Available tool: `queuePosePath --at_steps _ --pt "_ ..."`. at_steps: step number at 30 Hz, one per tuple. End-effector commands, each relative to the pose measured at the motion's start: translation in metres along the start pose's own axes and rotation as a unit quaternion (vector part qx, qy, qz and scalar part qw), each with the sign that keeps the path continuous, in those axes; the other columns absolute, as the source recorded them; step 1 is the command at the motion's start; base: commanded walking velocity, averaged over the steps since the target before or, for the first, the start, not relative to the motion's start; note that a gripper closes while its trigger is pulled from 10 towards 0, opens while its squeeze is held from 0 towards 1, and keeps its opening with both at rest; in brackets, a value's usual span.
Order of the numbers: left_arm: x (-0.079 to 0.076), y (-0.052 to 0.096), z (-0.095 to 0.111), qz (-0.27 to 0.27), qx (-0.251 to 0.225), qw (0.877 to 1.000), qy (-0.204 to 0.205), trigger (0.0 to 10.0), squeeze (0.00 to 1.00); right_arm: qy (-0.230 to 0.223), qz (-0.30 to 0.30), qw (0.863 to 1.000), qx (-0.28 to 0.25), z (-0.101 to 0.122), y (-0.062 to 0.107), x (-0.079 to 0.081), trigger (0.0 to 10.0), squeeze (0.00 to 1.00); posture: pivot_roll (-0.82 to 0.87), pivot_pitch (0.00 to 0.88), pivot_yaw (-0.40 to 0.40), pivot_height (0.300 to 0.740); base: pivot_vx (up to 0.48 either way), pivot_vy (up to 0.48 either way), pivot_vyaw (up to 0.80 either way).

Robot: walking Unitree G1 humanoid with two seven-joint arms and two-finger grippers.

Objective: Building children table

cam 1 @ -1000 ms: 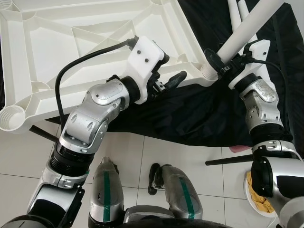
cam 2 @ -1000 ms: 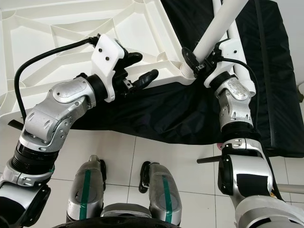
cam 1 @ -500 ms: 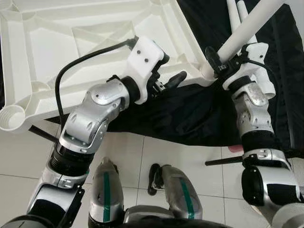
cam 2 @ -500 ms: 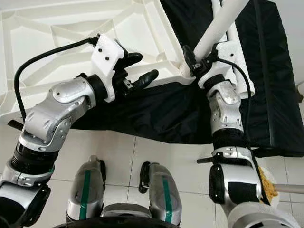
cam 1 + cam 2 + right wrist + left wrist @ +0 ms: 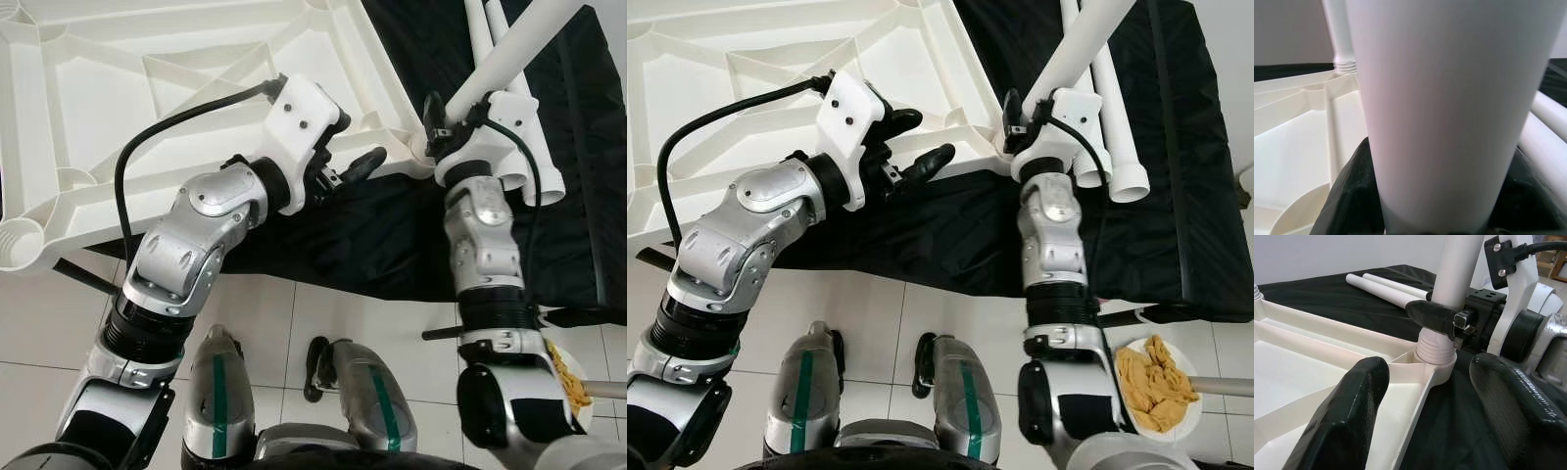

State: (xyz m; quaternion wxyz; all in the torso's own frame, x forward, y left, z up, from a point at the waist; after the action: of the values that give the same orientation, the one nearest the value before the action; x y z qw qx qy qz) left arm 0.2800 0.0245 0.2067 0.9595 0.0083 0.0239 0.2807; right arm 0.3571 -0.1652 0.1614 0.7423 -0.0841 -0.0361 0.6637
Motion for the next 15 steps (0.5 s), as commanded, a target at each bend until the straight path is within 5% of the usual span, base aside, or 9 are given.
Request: queuePosePath --at_steps 1,15 --pt "-0.0058 -0.0026 0.0001 -0.011 0.004 1.000 -0.003 10.0 0.00 -0.009 -0.051 0.997 0.063 -0.0263 0.0116 -0.0057 10.0 0.00 0.12 0.084 -0.098 0.740 0.000 0.000 0.00" --pt "-0.0095 -0.0041 -0.0006 -0.018 0.003 1.000 -0.001 10.0 0.00 -0.022 -0.077 0.992 0.097 -0.0304 0.0191 0.0016 10.0 0.00 0.11 0.071 -0.101 0.740 0.000 0.000 0.00"
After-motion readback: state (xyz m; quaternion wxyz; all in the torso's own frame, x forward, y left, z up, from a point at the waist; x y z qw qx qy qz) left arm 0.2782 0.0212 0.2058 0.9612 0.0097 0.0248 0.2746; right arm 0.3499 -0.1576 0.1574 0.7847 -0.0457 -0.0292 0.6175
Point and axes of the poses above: a point about 5 cm out from each wrist's last joint towards the gripper, its own y axis pointing back from the gripper into the wrist, its own z axis along the axis of the wrist's last joint, x = y × z, the point moved 3 cm from there along -y, pointing out of the wrist towards the gripper, and after that the axes turned 9 degrees about y, right-handed, at the moved point
